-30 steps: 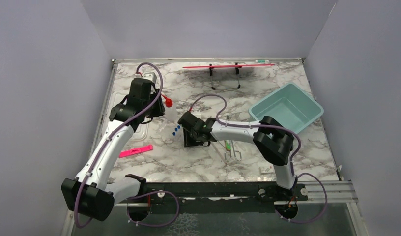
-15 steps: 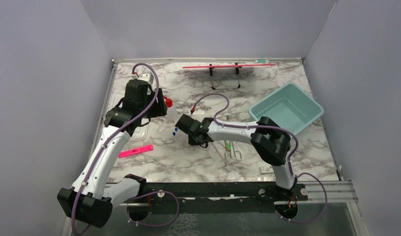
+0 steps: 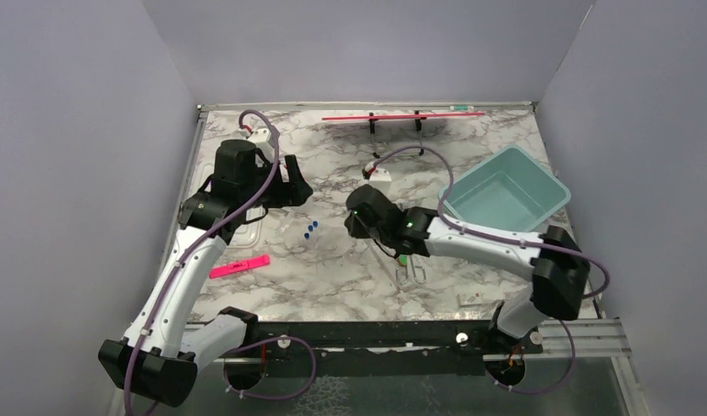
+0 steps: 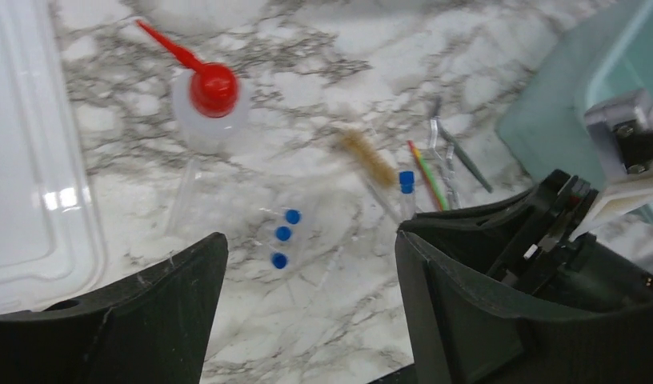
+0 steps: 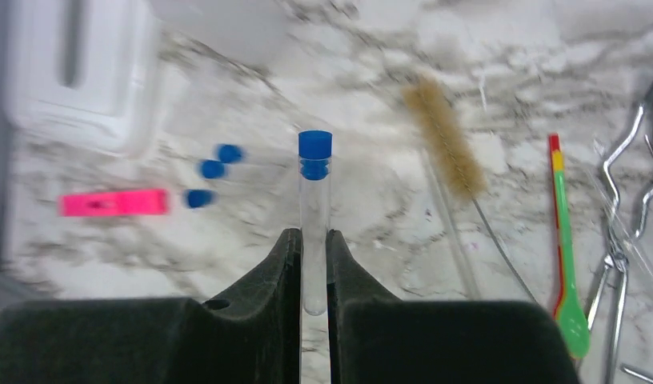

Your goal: Organize the chemistry lab equipment

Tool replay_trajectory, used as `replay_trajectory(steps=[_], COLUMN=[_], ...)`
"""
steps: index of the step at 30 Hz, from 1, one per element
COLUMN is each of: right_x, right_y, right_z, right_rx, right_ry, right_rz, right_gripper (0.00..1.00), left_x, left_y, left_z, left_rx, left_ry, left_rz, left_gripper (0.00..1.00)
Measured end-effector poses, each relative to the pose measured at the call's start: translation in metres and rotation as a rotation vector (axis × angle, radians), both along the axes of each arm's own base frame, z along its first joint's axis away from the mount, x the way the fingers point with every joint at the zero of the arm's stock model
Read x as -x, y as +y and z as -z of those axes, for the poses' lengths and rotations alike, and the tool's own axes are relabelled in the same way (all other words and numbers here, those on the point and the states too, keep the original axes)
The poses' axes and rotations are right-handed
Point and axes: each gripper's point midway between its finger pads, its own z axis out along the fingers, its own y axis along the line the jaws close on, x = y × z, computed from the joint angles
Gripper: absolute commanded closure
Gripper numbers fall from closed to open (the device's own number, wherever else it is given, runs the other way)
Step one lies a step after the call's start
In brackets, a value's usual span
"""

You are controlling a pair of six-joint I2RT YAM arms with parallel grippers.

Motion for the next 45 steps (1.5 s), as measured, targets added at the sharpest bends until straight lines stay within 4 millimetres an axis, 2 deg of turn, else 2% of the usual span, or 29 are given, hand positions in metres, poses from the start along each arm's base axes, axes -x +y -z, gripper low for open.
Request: replay_trajectory(steps=[4,6,8,11,15,20,27,31,34,37,42,45], right_x=[-0.005,-0.006,-0.005,-0.003,0.001,0.002,0.006,0.007,0.006,0.003,-0.009,-0.01], right_y=[0.007,0.008,0.01,0.013,0.02,0.023,0.027,0.027,0.025,0.02,0.009,0.01], right_z=[-0.088,-0.123,-0.15,-0.173,-0.185,-0.19,-0.191,-0.193,-0.2,-0.211,-0.234,-0.236], right_rx=[-0.225,-0.322,-0.403,-0.491,-0.569,-0.62,-0.628,-0.626,-0.622,-0.611,-0.589,-0.571], right_ry=[-0.157,-0.215,-0.254,-0.27,-0.256,-0.23,-0.207,-0.199,-0.199,-0.197,-0.216,-0.213], right_rz=[-0.02,-0.021,-0.022,-0.027,-0.031,-0.022,-0.047,-0.056,-0.064,-0.063,-0.055,-0.071], right_gripper=[0.9,0.9,0.9,0.89,0.89,0.88,0.84,0.66,0.59,0.58,0.63,0.64], left_x=[0.013,0.02,0.028,0.035,0.042,0.045,0.05,0.05,0.049,0.049,0.052,0.053], left_y=[-0.036,-0.053,-0.065,-0.079,-0.091,-0.096,-0.096,-0.096,-0.095,-0.094,-0.092,-0.091], left_z=[-0.026,-0.039,-0.044,-0.045,-0.043,-0.049,-0.051,-0.052,-0.053,-0.056,-0.061,-0.063], left_rx=[0.163,0.251,0.321,0.407,0.502,0.55,0.531,0.496,0.462,0.431,0.405,0.395], left_ry=[-0.041,-0.07,-0.08,-0.078,-0.056,-0.072,-0.14,-0.19,-0.239,-0.287,-0.339,-0.359], left_rz=[0.174,0.263,0.332,0.409,0.462,0.501,0.541,0.574,0.6,0.62,0.639,0.645], left_gripper=[0.38,0.45,0.47,0.47,0.53,0.76,0.99,1.0,1.0,1.0,1.0,1.0])
